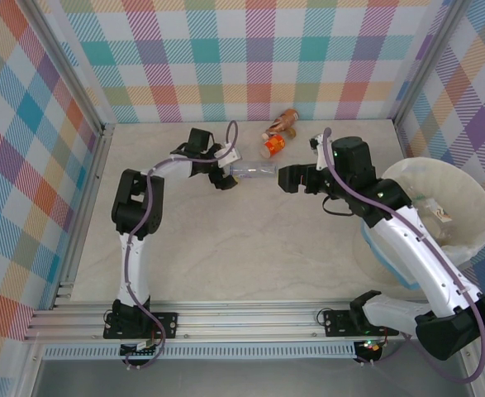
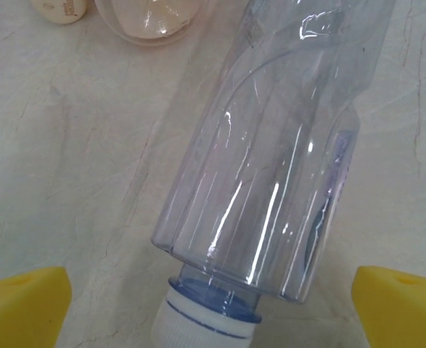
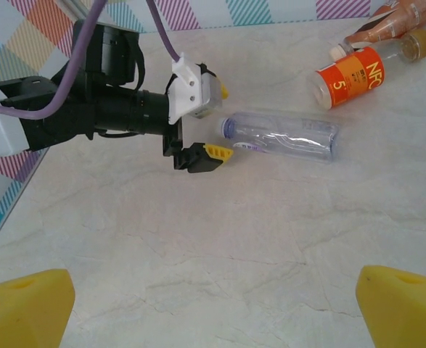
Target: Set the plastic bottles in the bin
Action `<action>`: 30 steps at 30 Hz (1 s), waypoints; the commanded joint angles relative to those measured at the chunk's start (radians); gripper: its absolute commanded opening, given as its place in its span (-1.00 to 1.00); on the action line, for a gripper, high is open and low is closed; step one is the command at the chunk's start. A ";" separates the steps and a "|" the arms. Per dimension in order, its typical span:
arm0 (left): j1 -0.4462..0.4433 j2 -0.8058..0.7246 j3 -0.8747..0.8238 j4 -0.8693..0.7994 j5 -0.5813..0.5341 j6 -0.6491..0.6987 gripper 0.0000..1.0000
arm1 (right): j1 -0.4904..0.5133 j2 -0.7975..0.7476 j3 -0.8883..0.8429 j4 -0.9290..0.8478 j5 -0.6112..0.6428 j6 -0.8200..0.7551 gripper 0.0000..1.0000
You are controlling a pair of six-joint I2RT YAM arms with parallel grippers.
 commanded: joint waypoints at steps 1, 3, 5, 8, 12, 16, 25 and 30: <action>-0.031 0.036 0.052 -0.022 0.028 0.068 0.97 | 0.009 0.014 0.040 -0.009 0.013 -0.014 0.99; -0.048 0.060 0.084 -0.025 0.032 0.078 0.96 | 0.010 0.019 0.038 -0.009 0.016 -0.012 0.99; -0.064 0.087 0.124 -0.045 0.043 0.083 0.93 | 0.010 0.022 0.036 -0.008 0.019 -0.014 0.99; -0.083 0.114 0.162 -0.079 0.045 0.099 0.83 | 0.012 0.024 0.035 -0.014 0.025 -0.018 0.99; -0.087 0.124 0.151 -0.080 0.037 0.111 0.66 | 0.012 0.019 0.034 -0.022 0.030 -0.027 0.99; -0.079 0.086 0.082 -0.069 0.031 0.122 0.32 | 0.012 0.012 0.021 -0.017 0.035 -0.030 0.99; -0.073 -0.121 -0.092 -0.024 0.101 0.018 -0.20 | 0.012 -0.011 -0.072 0.106 0.117 0.082 0.99; -0.074 -0.272 -0.239 0.092 0.142 -0.081 -0.46 | 0.012 -0.034 -0.125 0.180 0.147 0.133 0.99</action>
